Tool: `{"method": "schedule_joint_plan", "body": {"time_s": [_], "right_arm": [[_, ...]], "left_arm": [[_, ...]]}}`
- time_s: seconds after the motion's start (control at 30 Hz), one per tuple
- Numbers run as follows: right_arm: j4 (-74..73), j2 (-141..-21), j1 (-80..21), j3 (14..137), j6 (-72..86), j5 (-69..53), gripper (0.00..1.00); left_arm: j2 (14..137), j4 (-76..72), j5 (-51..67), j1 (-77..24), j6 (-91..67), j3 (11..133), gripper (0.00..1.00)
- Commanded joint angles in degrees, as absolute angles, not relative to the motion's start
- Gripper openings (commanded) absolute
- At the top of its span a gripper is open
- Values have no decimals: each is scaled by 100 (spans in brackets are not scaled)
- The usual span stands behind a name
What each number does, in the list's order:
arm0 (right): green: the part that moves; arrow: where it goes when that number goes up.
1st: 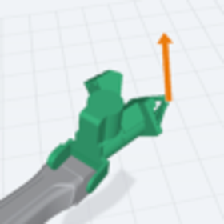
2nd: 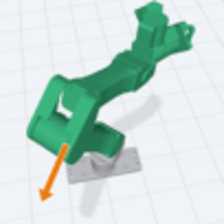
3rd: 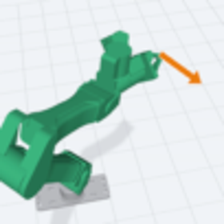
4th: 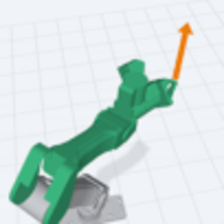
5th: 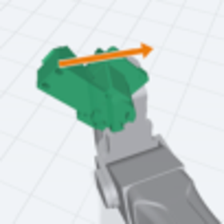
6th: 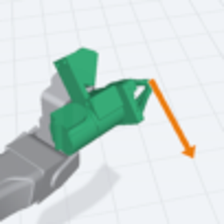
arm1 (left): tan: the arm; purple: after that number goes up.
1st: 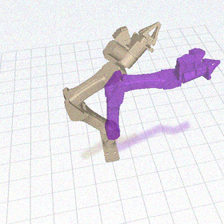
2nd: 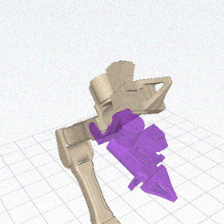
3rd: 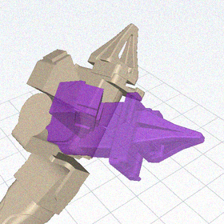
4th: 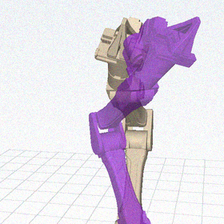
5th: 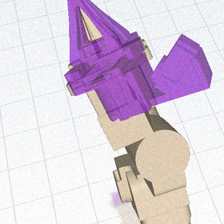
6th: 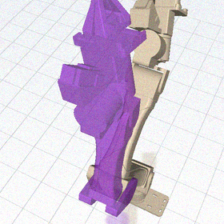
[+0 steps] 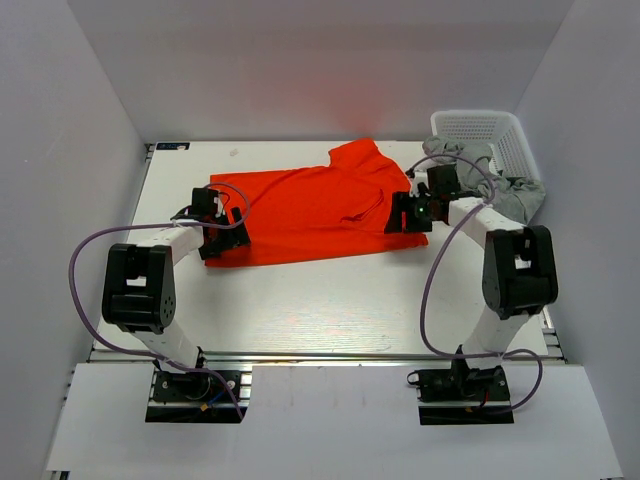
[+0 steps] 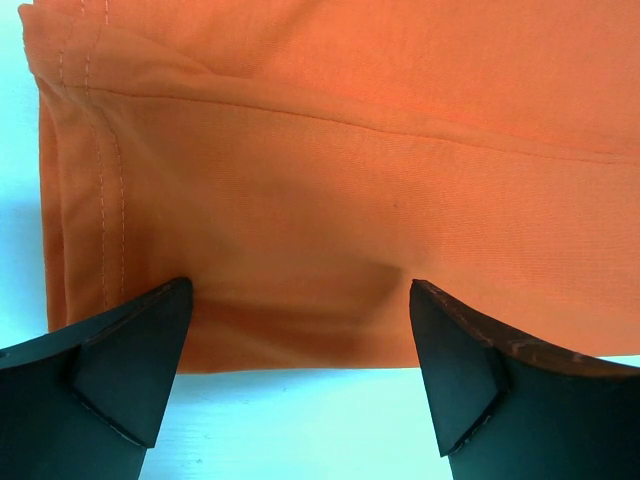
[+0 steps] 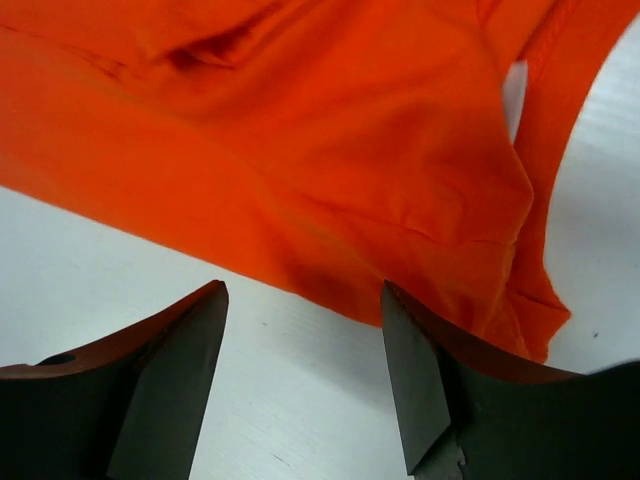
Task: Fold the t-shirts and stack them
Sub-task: Fold the flattened tshirt in 1/3 of the way
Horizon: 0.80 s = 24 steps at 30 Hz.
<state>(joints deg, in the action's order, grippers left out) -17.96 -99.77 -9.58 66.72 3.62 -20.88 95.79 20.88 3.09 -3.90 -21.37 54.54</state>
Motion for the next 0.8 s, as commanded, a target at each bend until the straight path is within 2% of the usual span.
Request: {"method": "schedule_joint_plan", "body": {"time_s": [0.0,0.1,0.23,0.37,0.53,0.63,0.77], "right_arm": [[-1899,-10317,-853,6899,711,-1899,70],[-1838,-10669,-747,6891,983,-1679,74],[-1837,-11100,-476,6750,1449,-1626,74],[-1889,-11005,-316,6198,1836,-1661,74],[-1907,-9865,-290,4801,2118,-1653,78],[-2109,-9065,-299,4089,2250,-1310,79],[-2381,-8254,-308,3438,2267,-1468,80]], "left_arm": [[9518,2338,421,-352,-2083,5317,100],[9571,2452,422,-352,-2136,5317,100],[9571,2391,500,-352,-2136,5098,100],[9448,2460,553,-457,-2188,5098,100],[9045,2715,905,-457,-2636,4633,100],[8527,3023,984,-457,-3005,4088,100],[7692,3462,923,-457,-3182,3473,100]]}}
